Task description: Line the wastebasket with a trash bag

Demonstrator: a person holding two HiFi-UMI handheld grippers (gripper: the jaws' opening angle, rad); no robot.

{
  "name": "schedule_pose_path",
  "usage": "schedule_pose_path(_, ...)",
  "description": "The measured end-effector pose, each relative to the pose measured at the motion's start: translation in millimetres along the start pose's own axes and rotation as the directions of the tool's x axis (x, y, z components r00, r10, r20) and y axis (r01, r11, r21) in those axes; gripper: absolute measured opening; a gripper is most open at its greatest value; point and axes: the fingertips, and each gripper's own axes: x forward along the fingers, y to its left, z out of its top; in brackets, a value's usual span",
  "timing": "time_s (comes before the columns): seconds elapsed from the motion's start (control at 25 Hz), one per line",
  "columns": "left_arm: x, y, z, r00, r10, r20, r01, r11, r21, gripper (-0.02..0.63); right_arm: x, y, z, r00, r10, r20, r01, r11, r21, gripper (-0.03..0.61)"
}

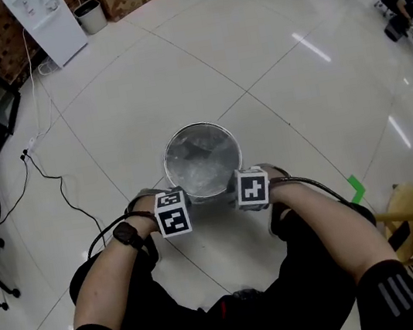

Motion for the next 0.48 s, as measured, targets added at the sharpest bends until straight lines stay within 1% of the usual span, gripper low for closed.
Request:
schedule_pose_path(0.08, 1.9, -11.7, -2.7, 0.999, -0.049, -0.014, 0.049, 0.999, 0.006, -0.006, 4.1, 7.6, -6.3, 0.999, 0.044, -0.015, -0.043, 0.999, 0.018, 0.149)
schedule_pose_path(0.16, 9.5, -19.7, -6.3, 0.996, -0.080, -0.028, 0.080, 0.997, 0.006, -0.006, 11.6, 12.7, -10.4, 0.997, 0.068, -0.030, -0.068, 0.998, 0.017, 0.149)
schedule_pose_path(0.24, 19.7, -22.6, -12.1, 0.995, -0.092, -0.038, 0.092, 0.996, 0.001, -0.006, 20.6, 14.4, -13.6, 0.995, 0.082, -0.049, -0.081, 0.997, 0.014, 0.149)
schedule_pose_path(0.36, 33.6, -18.8, -20.6, 0.996, -0.086, -0.038, 0.085, 0.996, -0.019, -0.004, 29.7, 14.3, -16.4, 0.992, 0.101, -0.070, -0.100, 0.995, 0.014, 0.149)
schedule_pose_path(0.48, 36.1, -15.4, -26.8, 0.995, -0.099, -0.020, 0.098, 0.994, -0.053, 0.046, 24.7, 19.8, -15.5, 0.985, 0.159, -0.067, -0.158, 0.987, 0.009, 0.149)
